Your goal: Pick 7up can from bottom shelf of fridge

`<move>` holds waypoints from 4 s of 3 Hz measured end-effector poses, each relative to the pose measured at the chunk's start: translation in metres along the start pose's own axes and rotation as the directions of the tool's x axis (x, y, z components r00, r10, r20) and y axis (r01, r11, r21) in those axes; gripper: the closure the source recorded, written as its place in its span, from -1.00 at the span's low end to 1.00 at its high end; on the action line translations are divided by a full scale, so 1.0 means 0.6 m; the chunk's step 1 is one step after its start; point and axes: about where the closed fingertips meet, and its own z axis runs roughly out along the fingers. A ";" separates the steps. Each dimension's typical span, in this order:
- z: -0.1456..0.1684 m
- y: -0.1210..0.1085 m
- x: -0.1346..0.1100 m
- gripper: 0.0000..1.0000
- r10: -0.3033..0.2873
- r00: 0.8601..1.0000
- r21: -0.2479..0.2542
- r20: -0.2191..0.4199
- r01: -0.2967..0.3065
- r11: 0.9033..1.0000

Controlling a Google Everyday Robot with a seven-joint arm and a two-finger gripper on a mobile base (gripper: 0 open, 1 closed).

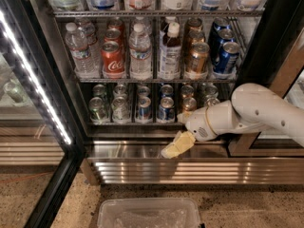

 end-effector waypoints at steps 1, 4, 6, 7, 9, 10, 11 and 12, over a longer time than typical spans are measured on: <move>0.077 -0.018 -0.037 -1.00 -0.010 0.998 -0.033 0.059 0.012 0.999; 0.188 -0.016 -0.074 -1.00 0.001 0.979 -0.140 0.203 0.028 0.990; 0.260 -0.024 -0.106 -1.00 -0.009 0.962 -0.174 0.272 0.058 0.983; 0.260 -0.024 -0.106 -0.61 -0.009 0.962 -0.174 0.272 0.058 0.983; 0.294 -0.049 -0.123 -0.48 -0.137 0.968 -0.047 0.212 0.150 0.988; 0.314 -0.087 -0.138 -0.48 -0.198 0.965 0.033 0.172 0.195 0.980; 0.331 -0.117 -0.144 -0.50 -0.226 0.964 0.088 0.142 0.215 0.973; 0.334 -0.145 -0.146 -0.50 -0.238 0.964 0.139 0.119 0.221 0.965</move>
Offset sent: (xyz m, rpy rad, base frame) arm 0.0222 0.0351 -0.0127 0.0544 -0.0102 0.0152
